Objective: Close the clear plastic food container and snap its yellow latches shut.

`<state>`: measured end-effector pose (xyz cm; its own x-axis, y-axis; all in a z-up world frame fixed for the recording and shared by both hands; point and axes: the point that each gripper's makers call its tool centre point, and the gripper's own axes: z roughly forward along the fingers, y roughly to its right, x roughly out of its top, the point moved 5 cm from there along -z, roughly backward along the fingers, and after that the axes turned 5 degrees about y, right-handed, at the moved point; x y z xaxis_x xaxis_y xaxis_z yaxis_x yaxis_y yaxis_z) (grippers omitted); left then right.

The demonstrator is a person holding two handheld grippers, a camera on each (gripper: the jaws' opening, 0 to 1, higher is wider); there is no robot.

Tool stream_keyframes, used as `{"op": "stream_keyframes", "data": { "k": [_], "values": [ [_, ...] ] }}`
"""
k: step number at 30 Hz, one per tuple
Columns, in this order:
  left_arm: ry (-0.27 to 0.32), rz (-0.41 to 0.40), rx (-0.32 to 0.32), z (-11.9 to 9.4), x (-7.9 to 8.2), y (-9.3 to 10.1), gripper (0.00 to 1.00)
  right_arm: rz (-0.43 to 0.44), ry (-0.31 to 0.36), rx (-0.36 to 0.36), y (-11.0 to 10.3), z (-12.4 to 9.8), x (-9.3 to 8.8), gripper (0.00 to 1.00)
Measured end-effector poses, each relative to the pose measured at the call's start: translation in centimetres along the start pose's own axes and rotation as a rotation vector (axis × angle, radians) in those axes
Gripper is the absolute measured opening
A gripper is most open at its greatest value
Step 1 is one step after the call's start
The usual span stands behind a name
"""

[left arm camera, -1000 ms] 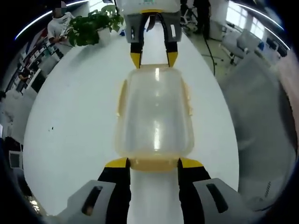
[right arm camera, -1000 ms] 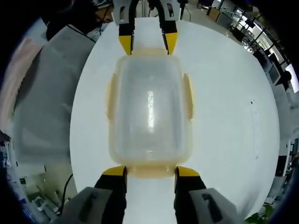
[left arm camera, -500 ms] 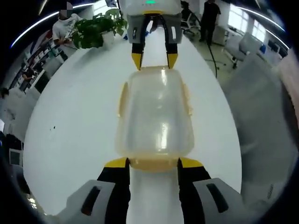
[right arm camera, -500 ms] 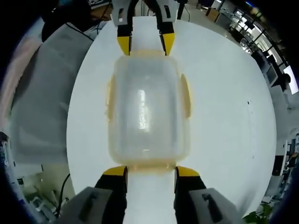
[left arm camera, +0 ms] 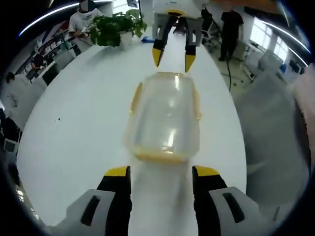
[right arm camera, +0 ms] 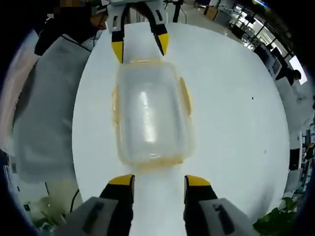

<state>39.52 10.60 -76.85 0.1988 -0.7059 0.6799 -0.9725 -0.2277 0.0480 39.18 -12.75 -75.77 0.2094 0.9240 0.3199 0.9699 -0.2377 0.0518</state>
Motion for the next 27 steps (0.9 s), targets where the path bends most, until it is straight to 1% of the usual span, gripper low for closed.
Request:
{"op": "stream_keyframes", "data": {
  "k": [1, 2, 3, 4, 5, 7, 8, 9, 13, 14, 15, 16, 18, 19, 21, 22, 24, 26, 27],
  "values": [
    [0.039, -0.020, 0.008, -0.3, 0.4, -0.1, 0.47, 0.036, 0.011, -0.011, 0.1, -0.1, 0.0, 0.36],
    [0.091, -0.029, 0.019, -0.3, 0.9, -0.2, 0.46, 0.070, 0.025, -0.021, 0.2, -0.2, 0.0, 0.36],
    [0.143, -0.070, 0.018, -0.3, 1.3, -0.2, 0.46, 0.110, 0.045, -0.042, 0.4, -0.3, 0.0, 0.35],
    [0.156, -0.120, 0.017, -0.3, 1.3, -0.1, 0.46, 0.144, 0.065, -0.065, 0.6, -0.3, 0.1, 0.35],
    [0.169, -0.148, 0.016, -0.3, 1.3, 0.0, 0.46, 0.185, 0.084, -0.079, 0.6, -0.3, 0.1, 0.34],
    [0.172, -0.188, 0.036, -0.1, 1.1, 0.1, 0.44, 0.272, 0.132, -0.072, 0.4, -0.3, 0.2, 0.33],
    [0.173, -0.222, 0.048, 0.0, 1.0, 0.2, 0.43, 0.324, 0.157, -0.074, 0.3, -0.3, 0.3, 0.33],
    [0.184, -0.254, 0.054, 0.1, 1.0, 0.2, 0.42, 0.354, 0.168, -0.074, 0.2, -0.3, 0.2, 0.33],
    [0.230, -0.450, 0.095, 0.4, 0.8, -0.3, 0.40, 0.464, 0.219, -0.078, -0.1, -0.1, 0.1, 0.33],
    [0.234, -0.484, 0.102, 0.4, 0.7, -0.4, 0.38, 0.458, 0.217, -0.078, -0.2, 0.0, 0.0, 0.33],
    [0.232, -0.485, 0.101, 0.5, 0.6, -0.4, 0.36, 0.454, 0.218, -0.079, -0.3, 0.1, 0.0, 0.32],
    [0.224, -0.472, 0.094, 0.7, 0.4, -0.3, 0.35, 0.475, 0.222, -0.083, -0.4, 0.3, -0.1, 0.32],
    [0.204, -0.510, 0.089, 1.0, -0.1, -0.1, 0.36, 0.517, 0.229, -0.074, -0.8, 0.7, -0.2, 0.32],
    [0.211, -0.526, 0.094, 1.1, -0.2, -0.2, 0.37, 0.550, 0.235, -0.070, -1.0, 0.9, -0.2, 0.32],
    [0.227, -0.557, 0.100, 1.1, -0.3, -0.2, 0.35, 0.578, 0.245, -0.069, -1.2, 1.1, -0.3, 0.32],
    [0.256, -0.560, 0.104, 1.2, -0.3, -0.3, 0.35, 0.619, 0.274, -0.062, -1.2, 1.2, 0.0, 0.32],
    [0.258, -0.558, 0.102, 1.3, -0.4, -0.3, 0.34, 0.643, 0.288, -0.056, -1.2, 1.2, 0.0, 0.32],
    [0.239, -0.587, 0.085, 1.7, -0.8, -0.2, 0.33, 0.661, 0.298, -0.052, -1.1, 1.4, 0.0, 0.32],
    [0.258, -0.613, 0.084, 1.8, -0.7, -0.2, 0.34, 0.691, 0.307, -0.050, -1.1, 1.5, 0.1, 0.32]
  ]
}}
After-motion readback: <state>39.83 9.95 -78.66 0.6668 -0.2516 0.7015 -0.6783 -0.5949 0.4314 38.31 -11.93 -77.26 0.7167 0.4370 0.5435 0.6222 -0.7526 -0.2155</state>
